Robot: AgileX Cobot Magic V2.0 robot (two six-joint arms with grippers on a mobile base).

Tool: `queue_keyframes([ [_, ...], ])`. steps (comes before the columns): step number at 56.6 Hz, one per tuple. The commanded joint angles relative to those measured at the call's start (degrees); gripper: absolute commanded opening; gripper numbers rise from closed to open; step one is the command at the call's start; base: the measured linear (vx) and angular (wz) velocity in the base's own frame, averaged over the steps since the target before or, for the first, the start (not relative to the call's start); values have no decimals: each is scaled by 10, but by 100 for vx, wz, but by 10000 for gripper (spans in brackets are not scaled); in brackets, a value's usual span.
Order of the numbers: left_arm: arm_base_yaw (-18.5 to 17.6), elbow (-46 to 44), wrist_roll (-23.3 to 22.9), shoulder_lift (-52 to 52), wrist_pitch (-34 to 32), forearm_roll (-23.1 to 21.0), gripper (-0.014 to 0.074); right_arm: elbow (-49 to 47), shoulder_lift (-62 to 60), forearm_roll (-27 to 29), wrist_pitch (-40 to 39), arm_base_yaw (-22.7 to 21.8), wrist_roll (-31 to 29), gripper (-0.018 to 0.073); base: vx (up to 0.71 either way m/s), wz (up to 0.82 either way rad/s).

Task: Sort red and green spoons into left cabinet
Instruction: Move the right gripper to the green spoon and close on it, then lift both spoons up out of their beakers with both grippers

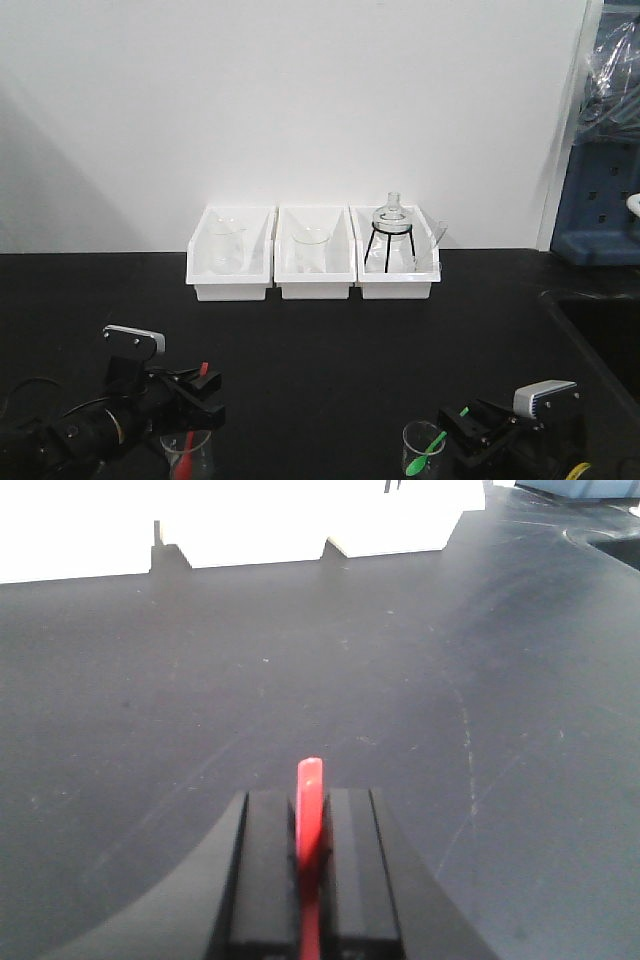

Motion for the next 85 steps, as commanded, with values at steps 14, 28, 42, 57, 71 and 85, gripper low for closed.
queue_keyframes([
  [14,-2,-16,0,-31,-46,-15,193,-12,-24,-8,-46,0,7,111,0,0],
  [28,-2,-16,0,-34,-67,-15,75,-12,-24,-8,-74,0,7,-15,0,0],
  [42,-2,-16,0,-36,-74,-15,-8,-12,-46,-7,-65,-1,7,-9,0,0],
  [57,-2,-16,0,-78,-52,-15,-8,-12,-86,-8,-57,-1,12,-9,0,0],
  [71,-2,-16,0,-151,-1,-14,-8,-11,-155,-20,-7,-1,39,-9,0,0],
  [85,-2,-16,-2,-242,-18,-14,-8,-11,-268,-65,47,-1,91,-9,0,0],
])
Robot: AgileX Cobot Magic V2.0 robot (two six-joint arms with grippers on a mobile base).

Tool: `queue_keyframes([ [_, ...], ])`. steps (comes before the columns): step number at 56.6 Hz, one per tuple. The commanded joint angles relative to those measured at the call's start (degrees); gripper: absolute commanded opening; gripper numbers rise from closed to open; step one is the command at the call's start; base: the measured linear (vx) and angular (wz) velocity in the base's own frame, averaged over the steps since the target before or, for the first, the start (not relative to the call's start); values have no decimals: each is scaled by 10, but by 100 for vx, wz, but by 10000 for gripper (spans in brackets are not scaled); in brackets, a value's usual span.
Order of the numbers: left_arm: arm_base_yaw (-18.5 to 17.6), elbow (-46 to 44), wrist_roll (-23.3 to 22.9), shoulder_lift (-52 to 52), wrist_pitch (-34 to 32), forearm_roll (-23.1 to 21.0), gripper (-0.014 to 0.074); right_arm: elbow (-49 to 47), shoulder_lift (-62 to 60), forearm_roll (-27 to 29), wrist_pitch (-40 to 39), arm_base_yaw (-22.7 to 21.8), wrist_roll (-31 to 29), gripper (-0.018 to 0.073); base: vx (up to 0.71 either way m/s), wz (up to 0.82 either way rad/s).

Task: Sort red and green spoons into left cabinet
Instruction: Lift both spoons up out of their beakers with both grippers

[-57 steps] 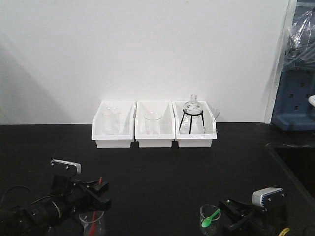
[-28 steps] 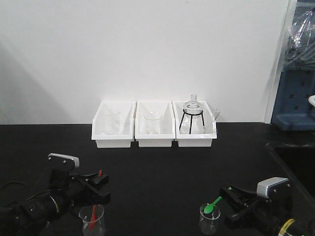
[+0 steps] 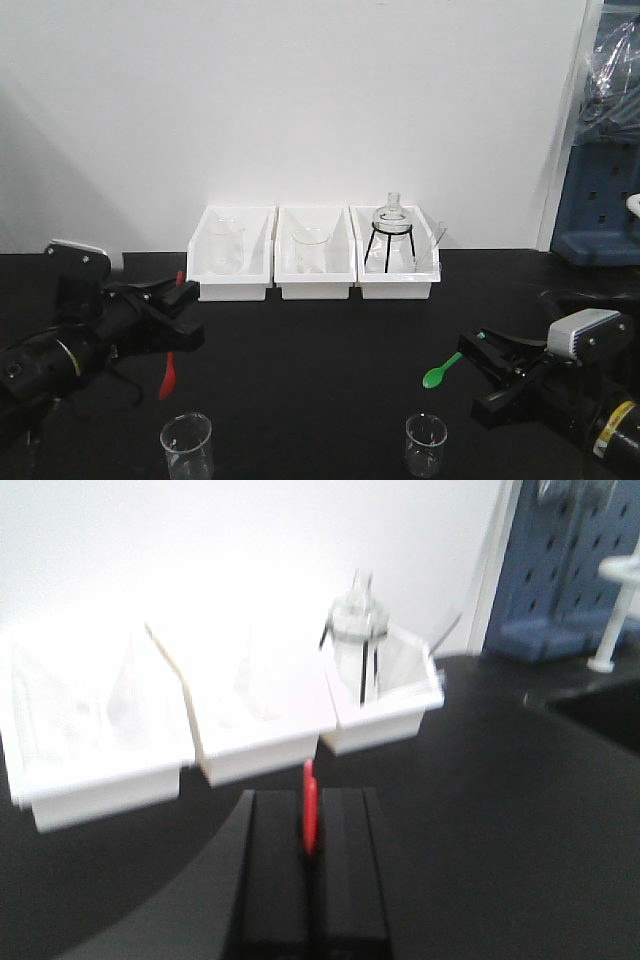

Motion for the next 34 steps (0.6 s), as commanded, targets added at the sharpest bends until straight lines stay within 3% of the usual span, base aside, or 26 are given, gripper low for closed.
queue_keyframes([
  [1,-2,-16,-3,-65,-59,-14,-8,-12,-63,-2,-21,-1,20,-9,0,0],
  [11,-2,0,-6,-141,-86,-14,-8,-12,-152,-25,8,-1,58,-9,0,0],
  [22,-2,77,-7,-251,-66,-17,-8,-12,-251,-25,88,-1,81,-9,0,0],
  [34,-2,168,-5,-383,-28,-85,-8,-12,-334,-32,186,-1,92,-8,0,0],
])
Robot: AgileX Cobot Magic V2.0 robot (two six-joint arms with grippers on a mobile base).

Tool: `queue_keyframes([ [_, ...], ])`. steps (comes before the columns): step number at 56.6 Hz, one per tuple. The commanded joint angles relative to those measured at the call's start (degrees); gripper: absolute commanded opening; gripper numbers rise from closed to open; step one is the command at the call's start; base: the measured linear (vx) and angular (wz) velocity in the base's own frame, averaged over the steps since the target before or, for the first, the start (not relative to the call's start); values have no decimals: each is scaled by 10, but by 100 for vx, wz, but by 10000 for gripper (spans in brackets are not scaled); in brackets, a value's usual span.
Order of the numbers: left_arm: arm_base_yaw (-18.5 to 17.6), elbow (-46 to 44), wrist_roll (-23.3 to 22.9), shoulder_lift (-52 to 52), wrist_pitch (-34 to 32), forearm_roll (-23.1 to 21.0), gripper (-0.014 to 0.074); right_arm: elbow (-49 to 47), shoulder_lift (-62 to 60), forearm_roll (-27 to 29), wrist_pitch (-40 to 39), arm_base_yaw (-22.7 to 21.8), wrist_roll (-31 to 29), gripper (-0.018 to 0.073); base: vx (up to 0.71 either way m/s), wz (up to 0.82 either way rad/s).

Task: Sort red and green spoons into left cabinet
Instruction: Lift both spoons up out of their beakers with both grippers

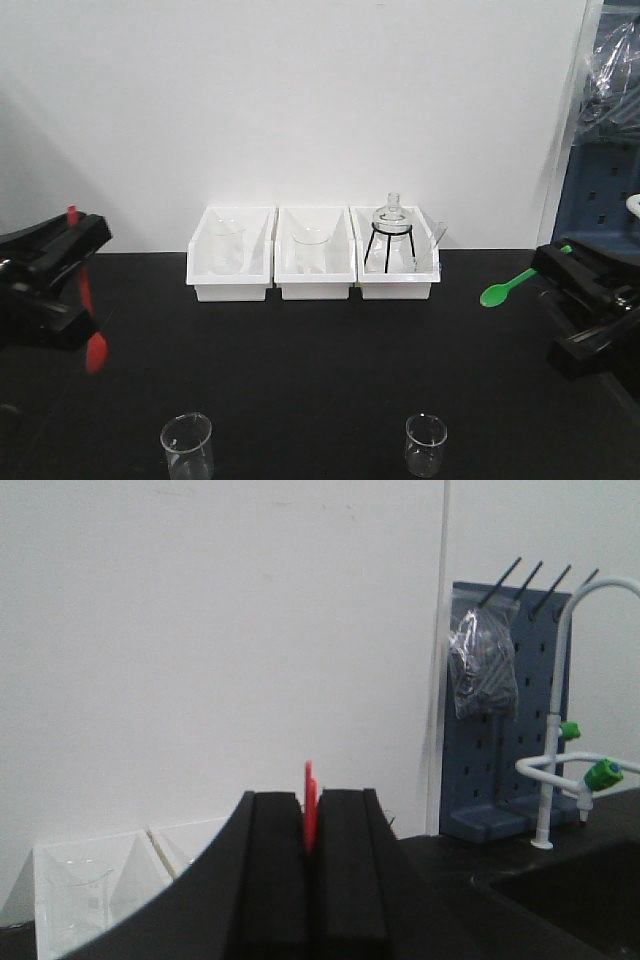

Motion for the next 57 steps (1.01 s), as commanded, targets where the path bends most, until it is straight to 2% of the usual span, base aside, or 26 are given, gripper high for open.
queue_keyframes([
  [1,-2,8,-3,-60,-14,-41,-8,-15,-32,6,9,-1,3,-8,0,0],
  [16,-2,15,2,-135,47,-39,-6,-15,-37,-52,14,-1,32,-8,0,0],
  [57,-2,15,2,-134,46,-40,-6,-15,-37,-52,15,-1,32,-8,0,0],
])
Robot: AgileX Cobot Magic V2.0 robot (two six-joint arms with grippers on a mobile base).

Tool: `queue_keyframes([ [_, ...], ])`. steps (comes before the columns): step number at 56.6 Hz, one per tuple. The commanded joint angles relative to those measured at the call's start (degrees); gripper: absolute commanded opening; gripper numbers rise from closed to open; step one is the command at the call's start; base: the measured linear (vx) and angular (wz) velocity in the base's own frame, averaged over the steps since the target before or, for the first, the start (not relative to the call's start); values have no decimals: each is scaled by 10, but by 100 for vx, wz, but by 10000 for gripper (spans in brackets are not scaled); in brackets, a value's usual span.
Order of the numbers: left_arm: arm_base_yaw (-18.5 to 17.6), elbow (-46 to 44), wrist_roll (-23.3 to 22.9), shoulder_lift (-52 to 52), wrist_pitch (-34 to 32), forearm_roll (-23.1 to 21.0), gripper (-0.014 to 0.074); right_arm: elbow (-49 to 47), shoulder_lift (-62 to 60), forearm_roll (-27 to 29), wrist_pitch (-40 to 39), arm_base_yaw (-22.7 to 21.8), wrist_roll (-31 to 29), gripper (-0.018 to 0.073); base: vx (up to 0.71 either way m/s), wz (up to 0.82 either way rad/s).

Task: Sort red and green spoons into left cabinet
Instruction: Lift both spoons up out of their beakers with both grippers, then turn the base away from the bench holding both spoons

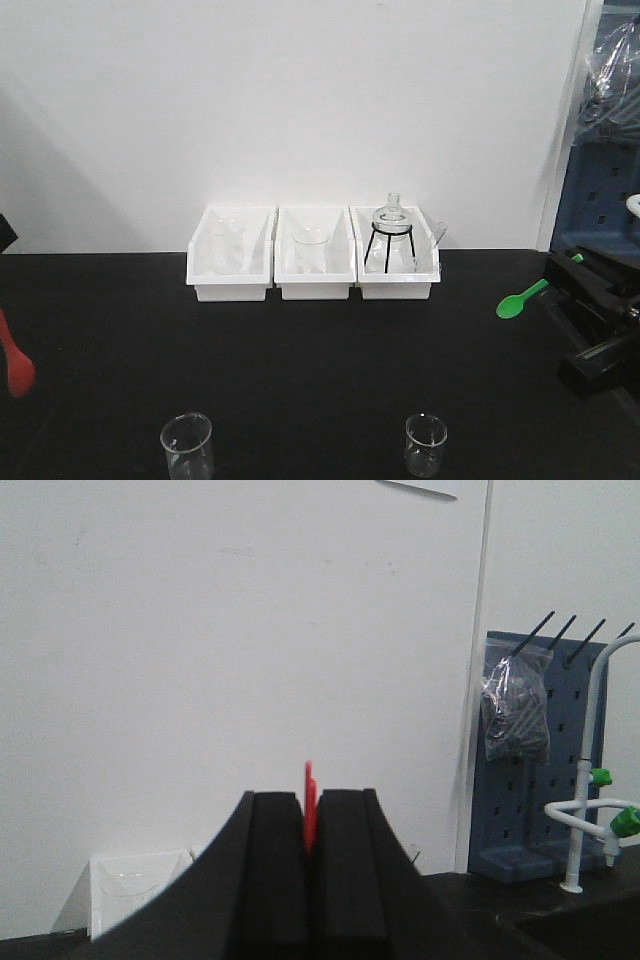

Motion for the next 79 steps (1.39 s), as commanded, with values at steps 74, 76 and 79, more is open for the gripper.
queue_keyframes([
  [74,-2,-16,0,-5,-39,-15,-6,-16,-10,16,-25,-1,1,-8,-7,-1],
  [76,-2,-16,0,-5,-39,-15,-6,-16,-10,16,-25,-1,1,-8,-24,-6],
  [79,-2,-16,0,-5,-39,-15,-6,-16,-10,16,-25,-1,1,-8,-24,-5],
])
